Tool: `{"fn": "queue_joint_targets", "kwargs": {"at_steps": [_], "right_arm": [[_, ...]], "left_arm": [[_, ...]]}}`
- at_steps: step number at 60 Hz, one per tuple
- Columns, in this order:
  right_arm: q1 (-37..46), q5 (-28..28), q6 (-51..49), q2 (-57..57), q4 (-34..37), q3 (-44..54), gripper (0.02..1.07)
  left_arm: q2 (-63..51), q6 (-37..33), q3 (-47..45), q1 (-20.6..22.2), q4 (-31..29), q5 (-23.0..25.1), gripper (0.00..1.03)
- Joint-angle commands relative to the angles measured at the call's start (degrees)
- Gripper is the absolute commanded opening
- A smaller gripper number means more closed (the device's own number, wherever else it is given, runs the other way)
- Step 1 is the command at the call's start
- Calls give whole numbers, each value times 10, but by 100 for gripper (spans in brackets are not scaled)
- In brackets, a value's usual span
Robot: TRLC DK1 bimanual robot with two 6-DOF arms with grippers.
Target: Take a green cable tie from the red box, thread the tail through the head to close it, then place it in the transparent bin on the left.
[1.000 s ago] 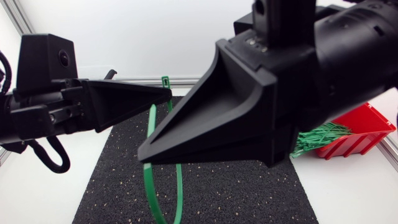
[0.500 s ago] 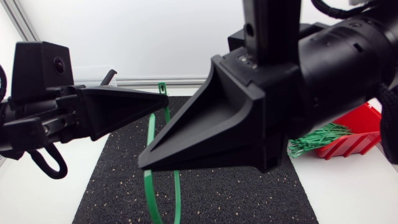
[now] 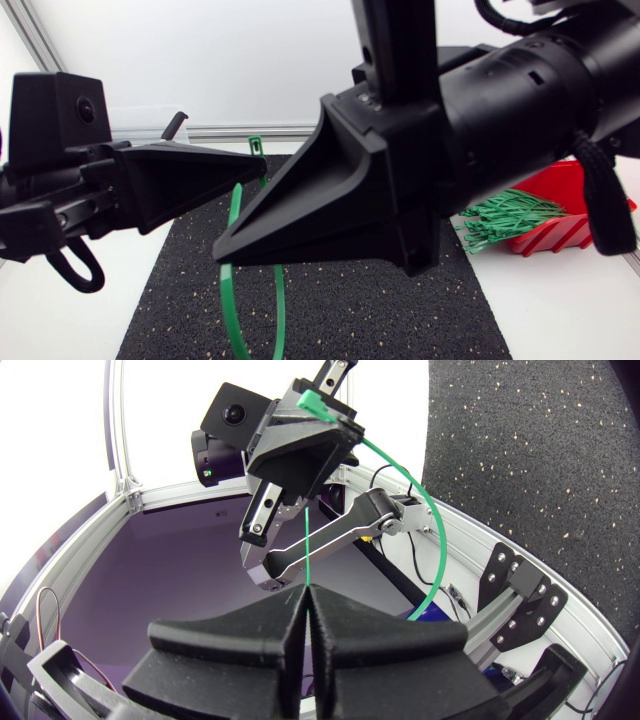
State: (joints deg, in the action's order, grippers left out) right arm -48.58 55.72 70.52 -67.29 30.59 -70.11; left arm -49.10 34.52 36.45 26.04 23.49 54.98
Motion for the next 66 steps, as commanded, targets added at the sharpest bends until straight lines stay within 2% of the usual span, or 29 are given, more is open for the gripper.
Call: {"fn": "queue_joint_targets", "kwargs": {"at_steps": [1, 66], "right_arm": [[9, 6, 23, -7, -9, 8, 7], [32, 14, 37, -17, -51, 26, 7]], "left_arm": [[8, 3, -15, -3, 10, 2, 3], [38, -36, -34, 4, -9, 9, 3]]}}
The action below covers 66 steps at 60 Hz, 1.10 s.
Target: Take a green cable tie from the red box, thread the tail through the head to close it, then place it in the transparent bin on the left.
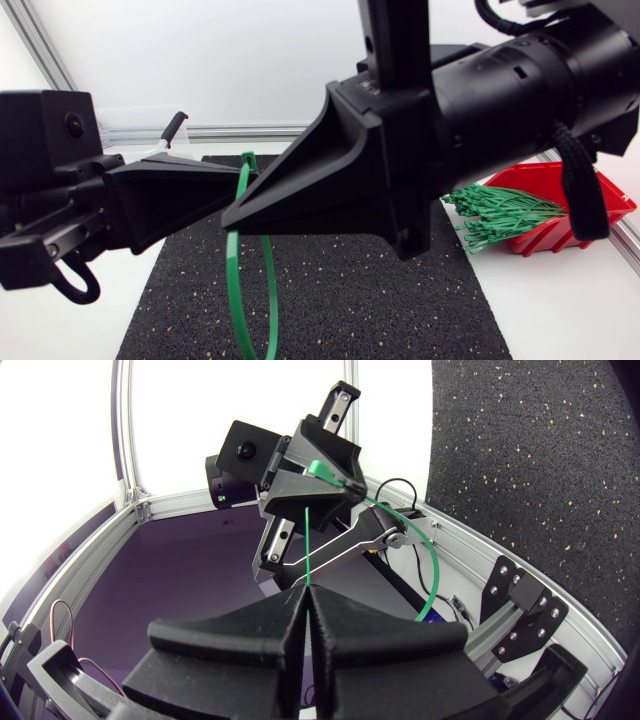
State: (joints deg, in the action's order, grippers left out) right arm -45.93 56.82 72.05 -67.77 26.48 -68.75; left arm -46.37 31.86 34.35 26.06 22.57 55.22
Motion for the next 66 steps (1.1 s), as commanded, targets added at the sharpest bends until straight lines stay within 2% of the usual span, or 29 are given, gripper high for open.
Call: {"fn": "queue_joint_targets", "kwargs": {"at_steps": [1, 66], "right_arm": [[6, 3, 21, -12, -11, 13, 7], [-1, 1, 24, -6, -21, 21, 7]], "left_arm": [[10, -10, -13, 4, 0, 7, 3], [13, -11, -9, 11, -1, -2, 3]]}}
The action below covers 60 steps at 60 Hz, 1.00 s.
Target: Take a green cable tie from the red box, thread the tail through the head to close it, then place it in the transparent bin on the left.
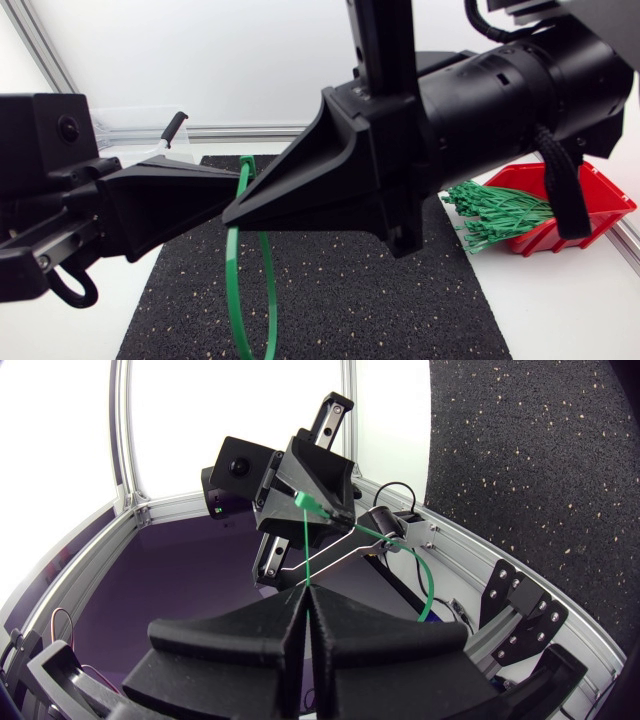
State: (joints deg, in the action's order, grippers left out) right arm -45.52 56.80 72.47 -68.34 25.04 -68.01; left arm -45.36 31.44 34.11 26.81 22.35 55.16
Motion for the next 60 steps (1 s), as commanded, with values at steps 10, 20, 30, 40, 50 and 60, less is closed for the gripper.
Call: {"fn": "queue_joint_targets", "kwargs": {"at_steps": [10, 20, 30, 40, 50, 60], "right_arm": [[-4, 1, 20, 3, -8, 15, 7], [2, -2, 20, 7, -10, 17, 8], [7, -3, 20, 3, -11, 16, 7], [1, -5, 21, 9, -14, 9, 8], [2, -6, 21, 7, -13, 5, 8], [-6, -7, 21, 14, -12, 4, 8]], "left_arm": [[2, -7, -6, 4, 2, -1, 3], [3, -7, -6, 5, 0, -1, 3], [5, -7, -7, 7, -1, 0, 3], [5, -8, -9, 7, -1, 0, 3], [5, -8, -9, 9, -1, 1, 3], [3, -10, -10, 9, -1, 0, 3]]}}
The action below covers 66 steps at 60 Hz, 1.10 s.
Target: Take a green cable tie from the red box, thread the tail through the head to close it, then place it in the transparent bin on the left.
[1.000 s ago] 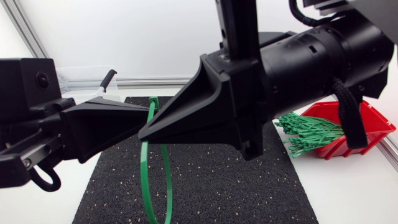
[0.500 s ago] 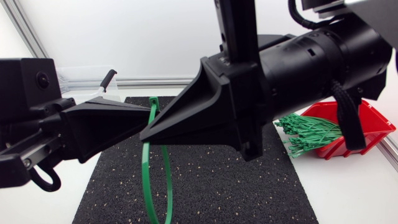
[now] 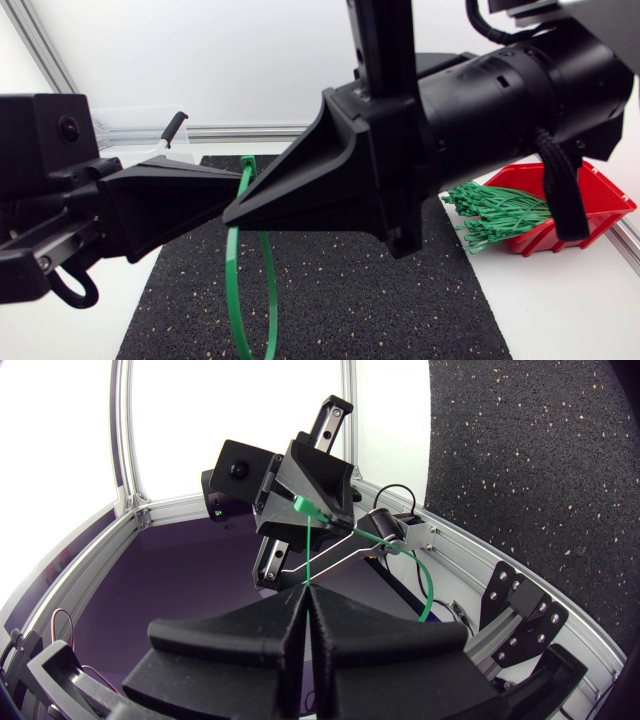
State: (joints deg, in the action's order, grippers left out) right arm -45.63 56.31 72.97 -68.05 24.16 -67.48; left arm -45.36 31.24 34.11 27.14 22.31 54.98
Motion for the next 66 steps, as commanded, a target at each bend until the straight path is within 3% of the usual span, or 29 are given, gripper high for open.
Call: {"fn": "queue_joint_targets", "kwargs": {"at_steps": [1, 66], "right_arm": [[-5, -2, 16, 11, -3, -1, 8], [-10, -6, 16, 7, -6, 2, 8]], "left_arm": [[3, -8, -10, 6, -1, 2, 3], [-3, -7, -2, 4, -7, 0, 3]]}}
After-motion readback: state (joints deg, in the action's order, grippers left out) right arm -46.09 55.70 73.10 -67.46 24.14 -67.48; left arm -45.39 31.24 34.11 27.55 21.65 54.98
